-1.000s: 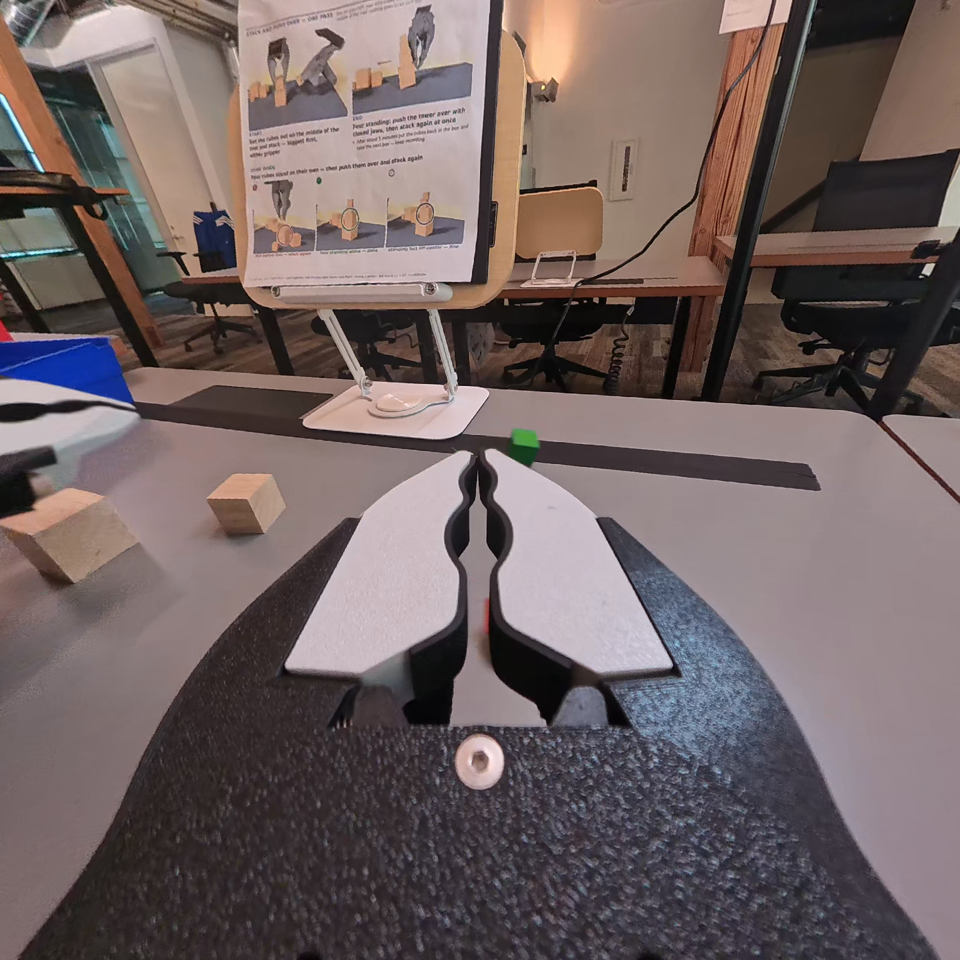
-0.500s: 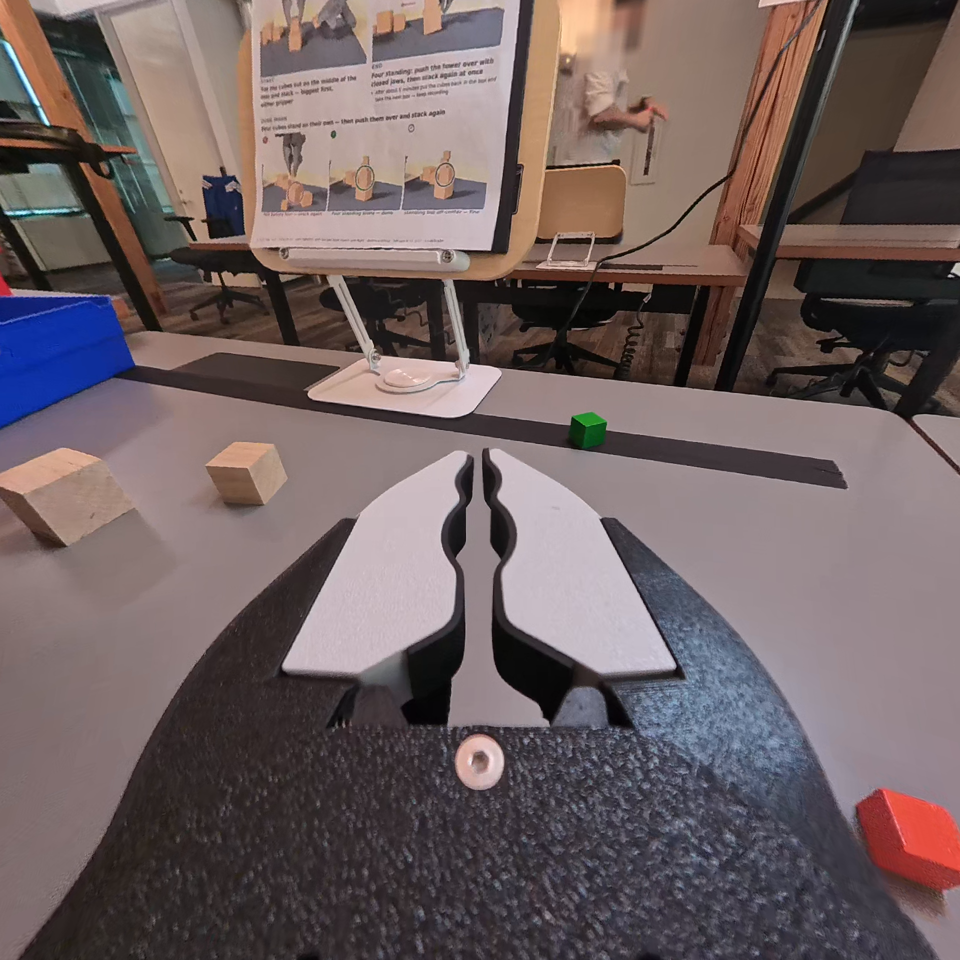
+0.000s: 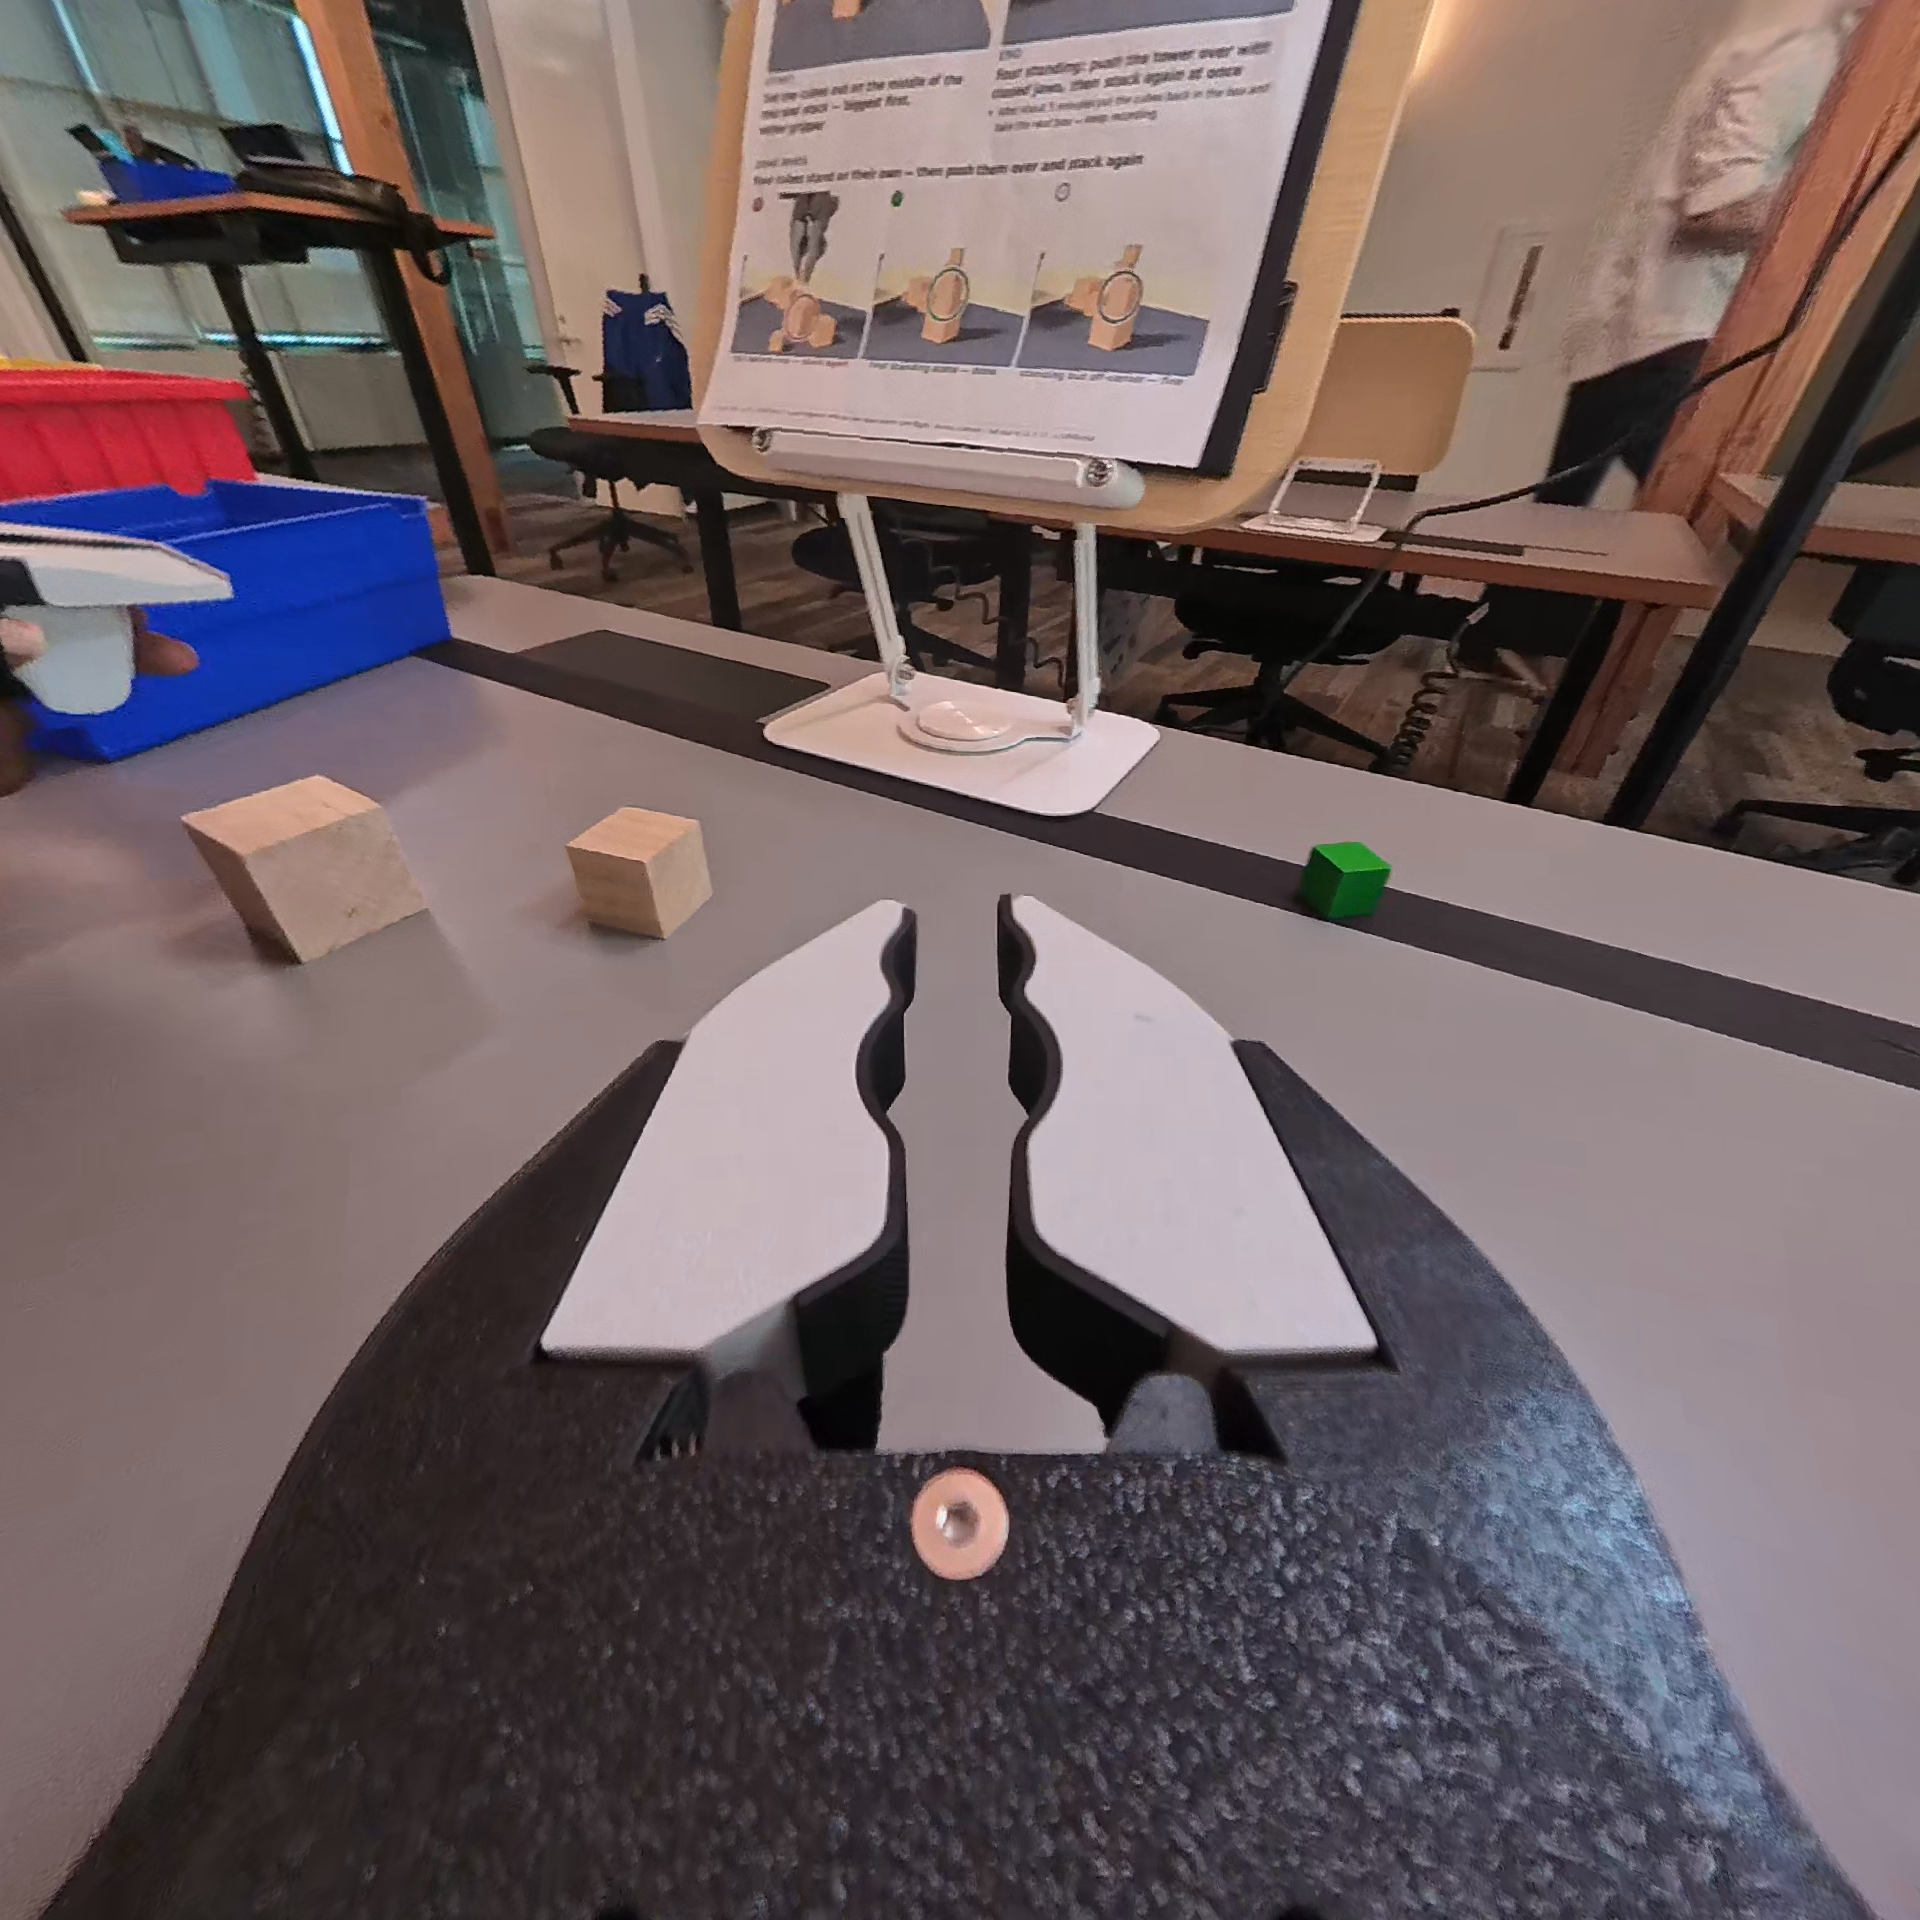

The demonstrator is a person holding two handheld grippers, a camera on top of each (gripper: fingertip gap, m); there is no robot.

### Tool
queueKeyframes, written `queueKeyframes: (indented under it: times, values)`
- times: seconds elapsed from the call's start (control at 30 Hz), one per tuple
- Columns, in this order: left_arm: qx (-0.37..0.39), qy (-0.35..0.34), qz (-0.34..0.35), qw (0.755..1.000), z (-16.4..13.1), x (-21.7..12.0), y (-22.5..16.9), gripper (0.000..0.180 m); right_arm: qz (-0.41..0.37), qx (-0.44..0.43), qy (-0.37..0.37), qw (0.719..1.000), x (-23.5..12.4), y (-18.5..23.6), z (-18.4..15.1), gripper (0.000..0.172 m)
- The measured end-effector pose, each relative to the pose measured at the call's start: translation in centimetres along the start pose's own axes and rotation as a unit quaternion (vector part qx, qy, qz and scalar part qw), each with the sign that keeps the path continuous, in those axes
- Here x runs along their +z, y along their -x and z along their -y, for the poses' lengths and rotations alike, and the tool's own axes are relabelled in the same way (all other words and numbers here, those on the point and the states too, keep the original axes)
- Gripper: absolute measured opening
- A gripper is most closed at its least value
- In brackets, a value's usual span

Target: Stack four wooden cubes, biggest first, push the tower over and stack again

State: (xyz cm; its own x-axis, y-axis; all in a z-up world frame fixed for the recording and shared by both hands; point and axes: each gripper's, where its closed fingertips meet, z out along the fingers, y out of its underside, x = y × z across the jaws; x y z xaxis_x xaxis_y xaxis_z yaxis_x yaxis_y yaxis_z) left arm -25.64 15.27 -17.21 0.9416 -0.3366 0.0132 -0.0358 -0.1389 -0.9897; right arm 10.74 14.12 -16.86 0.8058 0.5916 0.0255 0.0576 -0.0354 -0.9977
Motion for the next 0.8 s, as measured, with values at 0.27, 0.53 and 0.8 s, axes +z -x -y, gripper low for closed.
queueKeyframes:
  times: [0.27, 0.53, 0.8]
  values:
    - [0.039, 0.043, -0.084, 0.995, -2.1, -0.2, -1.3, 0.009, 0.068, -0.032, 0.027, 0.997, 1.0, 3.3, -1.0, 0.034]
    - [0.068, 0.052, -0.129, 0.988, -2.6, -0.7, -2.5, 0.029, 0.130, -0.033, 0.047, 0.990, 1.7, 5.9, -1.8, 0.051]
    - [0.081, 0.076, -0.170, 0.979, -3.6, -1.0, -3.7, 0.041, 0.248, -0.078, 0.102, 0.960, 4.9, 13.6, -3.0, 0.068]
